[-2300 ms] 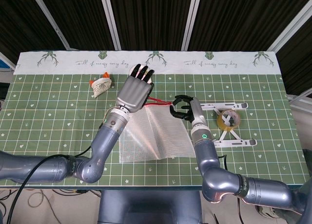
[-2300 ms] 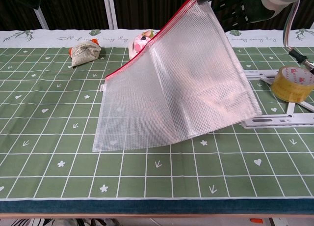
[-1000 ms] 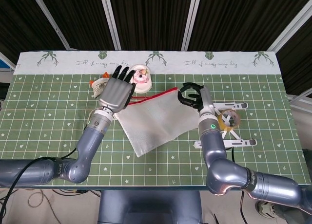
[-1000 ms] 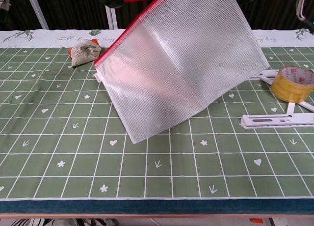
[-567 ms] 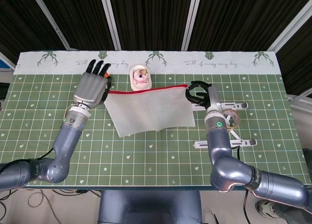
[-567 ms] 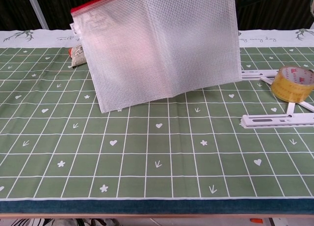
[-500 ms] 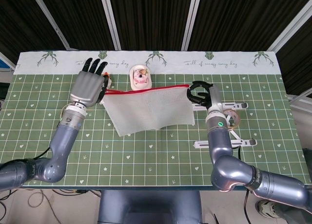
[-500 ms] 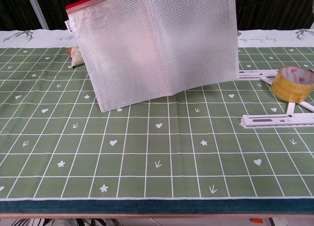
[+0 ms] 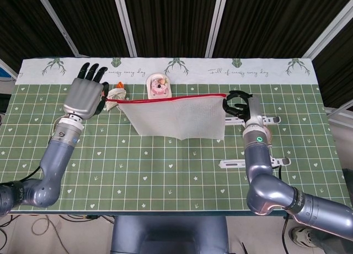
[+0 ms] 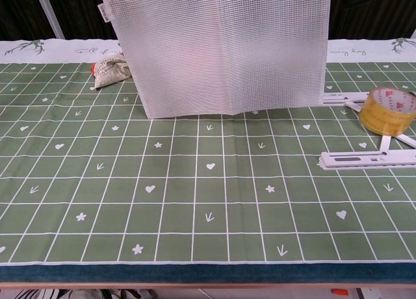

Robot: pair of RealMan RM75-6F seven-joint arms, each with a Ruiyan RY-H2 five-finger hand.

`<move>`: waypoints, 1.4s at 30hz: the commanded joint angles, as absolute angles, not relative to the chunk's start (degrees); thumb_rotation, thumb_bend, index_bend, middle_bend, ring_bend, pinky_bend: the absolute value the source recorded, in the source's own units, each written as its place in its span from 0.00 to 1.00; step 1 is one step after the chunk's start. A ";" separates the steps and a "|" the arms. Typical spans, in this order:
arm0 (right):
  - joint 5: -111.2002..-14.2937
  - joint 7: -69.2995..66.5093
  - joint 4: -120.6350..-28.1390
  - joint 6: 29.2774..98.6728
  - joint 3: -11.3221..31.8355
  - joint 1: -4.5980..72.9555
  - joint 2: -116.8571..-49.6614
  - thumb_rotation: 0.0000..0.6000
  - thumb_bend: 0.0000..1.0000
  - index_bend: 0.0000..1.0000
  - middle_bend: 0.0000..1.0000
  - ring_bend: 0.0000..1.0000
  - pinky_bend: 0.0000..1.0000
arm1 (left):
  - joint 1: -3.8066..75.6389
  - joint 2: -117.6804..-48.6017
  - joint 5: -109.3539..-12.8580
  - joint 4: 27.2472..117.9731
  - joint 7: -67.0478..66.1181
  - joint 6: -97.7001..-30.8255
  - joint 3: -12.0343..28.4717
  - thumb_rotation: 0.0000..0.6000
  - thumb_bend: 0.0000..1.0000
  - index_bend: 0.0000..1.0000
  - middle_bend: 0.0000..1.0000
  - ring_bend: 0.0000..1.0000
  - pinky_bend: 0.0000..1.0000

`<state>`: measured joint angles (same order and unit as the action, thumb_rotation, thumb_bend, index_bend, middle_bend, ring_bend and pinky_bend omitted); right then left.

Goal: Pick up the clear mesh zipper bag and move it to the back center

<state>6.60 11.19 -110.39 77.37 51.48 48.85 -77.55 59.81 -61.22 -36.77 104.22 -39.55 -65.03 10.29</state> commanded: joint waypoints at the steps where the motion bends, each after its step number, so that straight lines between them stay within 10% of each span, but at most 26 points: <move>1: 6.59 11.07 -110.27 77.26 51.39 48.64 -77.28 1.00 0.55 0.66 0.27 0.07 0.24 | 59.60 -60.77 -37.03 103.83 -39.55 -64.91 10.41 1.00 0.43 0.58 0.11 0.00 0.00; 19: 6.70 10.53 -109.57 76.89 50.82 48.47 -76.62 1.00 0.53 0.65 0.26 0.07 0.24 | 58.44 -59.56 -37.08 102.69 -38.52 -63.68 11.43 1.00 0.43 0.57 0.10 0.00 0.00; 26: 4.45 12.42 -110.55 75.36 48.40 48.39 -75.88 1.00 0.31 0.10 0.03 0.00 0.22 | 58.05 -59.63 -36.69 103.12 -38.16 -63.52 11.81 1.00 0.18 0.34 0.04 0.00 0.00; 42: -4.83 16.22 -117.32 76.16 40.71 44.15 -70.59 1.00 0.28 0.00 0.00 0.00 0.21 | 51.60 -57.41 -40.46 110.72 -31.99 -68.06 11.03 1.00 0.17 0.20 0.02 0.00 0.00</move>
<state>-2.88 15.49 -115.59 75.70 42.56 45.71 -71.94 53.22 -58.07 -38.84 108.95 -33.52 -66.85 11.64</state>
